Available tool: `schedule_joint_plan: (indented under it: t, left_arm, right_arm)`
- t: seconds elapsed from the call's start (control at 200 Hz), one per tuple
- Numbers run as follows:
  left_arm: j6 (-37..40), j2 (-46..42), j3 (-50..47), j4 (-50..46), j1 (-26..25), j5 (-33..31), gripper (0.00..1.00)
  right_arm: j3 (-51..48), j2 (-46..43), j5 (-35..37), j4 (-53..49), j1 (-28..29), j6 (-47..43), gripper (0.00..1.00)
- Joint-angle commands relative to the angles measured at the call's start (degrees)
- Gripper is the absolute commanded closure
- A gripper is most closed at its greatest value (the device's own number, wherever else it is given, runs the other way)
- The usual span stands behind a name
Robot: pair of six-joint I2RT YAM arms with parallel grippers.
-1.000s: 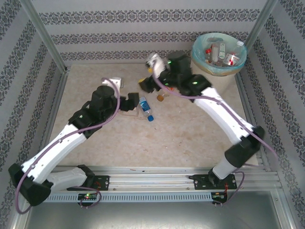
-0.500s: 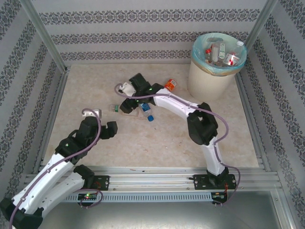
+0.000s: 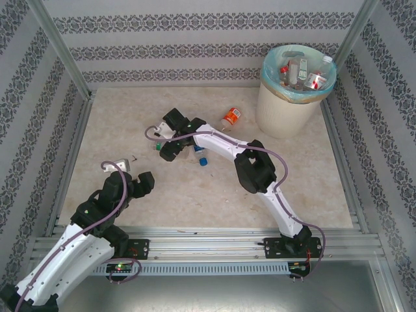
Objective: Put the plastic bottles in the bin
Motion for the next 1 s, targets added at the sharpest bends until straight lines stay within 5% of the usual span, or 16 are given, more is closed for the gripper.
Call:
schedule_joint_plan:
  t: [0.0, 0.29, 0.49, 0.824, 0.999]
  left_arm:
    - [0.2, 1.0, 0.2, -0.3, 0.9, -1.1, 0.12]
    - [0.9, 3.8, 1.4, 2.1, 0.9, -0.4, 0.12]
    - [2.1, 4.7, 3.7, 1.7, 0.8, -1.3, 0.12]
    - [7.2, 8.0, 11.9, 4.0, 0.9, -2.3, 0.13]
    - [11.4, 16.9, 19.8, 11.6, 0.8, 5.4, 0.15]
  right_arm:
    - [0.7, 1.8, 2.6, -3.3, 0.8, -2.0, 0.12]
    - [5.3, 3.9, 3.9, -5.9, 1.0, -3.3, 0.15]
    - [5.1, 1.9, 5.5, -6.8, 1.0, -2.4, 0.35]
    - [-1.8, -15.1, 3.2, -5.3, -0.3, 2.1, 0.46]
    - [-3.8, -26.2, 5.0, -6.3, -4.7, 4.1, 0.48]
